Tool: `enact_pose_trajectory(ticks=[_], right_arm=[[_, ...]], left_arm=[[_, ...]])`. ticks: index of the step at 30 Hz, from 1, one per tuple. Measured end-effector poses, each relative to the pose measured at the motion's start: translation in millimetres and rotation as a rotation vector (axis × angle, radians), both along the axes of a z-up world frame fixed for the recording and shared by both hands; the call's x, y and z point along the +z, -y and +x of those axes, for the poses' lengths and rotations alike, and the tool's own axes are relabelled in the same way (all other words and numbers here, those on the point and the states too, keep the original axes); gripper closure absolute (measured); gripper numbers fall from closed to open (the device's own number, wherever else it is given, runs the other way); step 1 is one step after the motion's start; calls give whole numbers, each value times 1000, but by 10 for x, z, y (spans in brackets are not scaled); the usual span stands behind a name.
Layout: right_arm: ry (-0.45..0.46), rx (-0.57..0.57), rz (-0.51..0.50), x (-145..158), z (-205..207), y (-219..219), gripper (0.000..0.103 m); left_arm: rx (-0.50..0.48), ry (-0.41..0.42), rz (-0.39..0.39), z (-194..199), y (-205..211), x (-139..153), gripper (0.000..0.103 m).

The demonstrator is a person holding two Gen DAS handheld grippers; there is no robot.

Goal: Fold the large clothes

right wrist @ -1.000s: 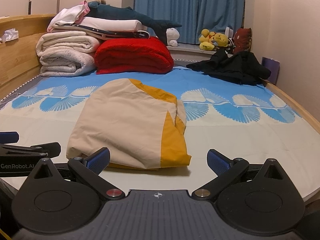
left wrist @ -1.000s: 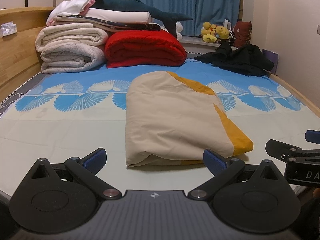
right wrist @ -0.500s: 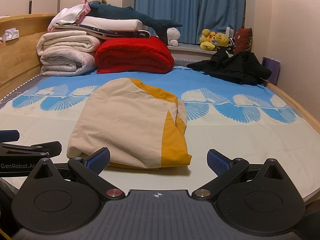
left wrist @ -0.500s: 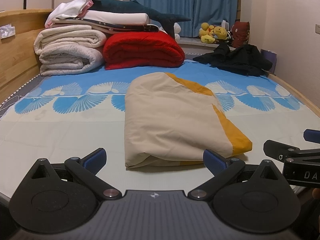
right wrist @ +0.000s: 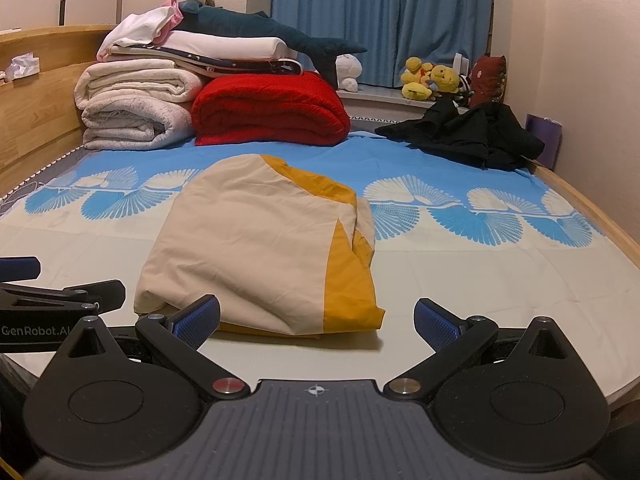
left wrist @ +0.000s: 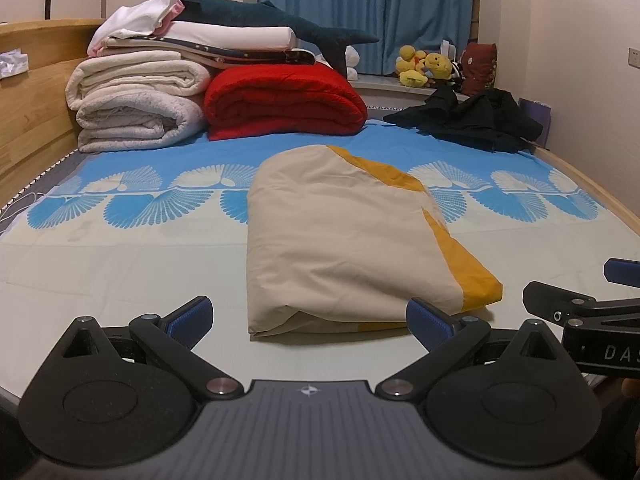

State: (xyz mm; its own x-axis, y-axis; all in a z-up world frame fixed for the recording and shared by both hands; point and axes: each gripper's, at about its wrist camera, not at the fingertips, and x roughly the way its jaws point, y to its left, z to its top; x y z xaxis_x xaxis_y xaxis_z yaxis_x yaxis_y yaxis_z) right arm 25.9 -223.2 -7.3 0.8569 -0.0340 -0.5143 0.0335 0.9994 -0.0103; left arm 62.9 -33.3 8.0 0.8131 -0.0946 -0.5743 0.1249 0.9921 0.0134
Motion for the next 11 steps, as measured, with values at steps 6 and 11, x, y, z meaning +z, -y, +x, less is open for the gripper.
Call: enact_pose_trajectory(ticks=[6, 11], right_arm=[[-2, 2, 0, -12, -4, -5, 1], [-4, 9, -1, -50, -20, -1, 1]], left_arm=[[-3, 0, -4, -4, -5, -5, 0], [-7, -1, -4, -2, -8, -7, 0]])
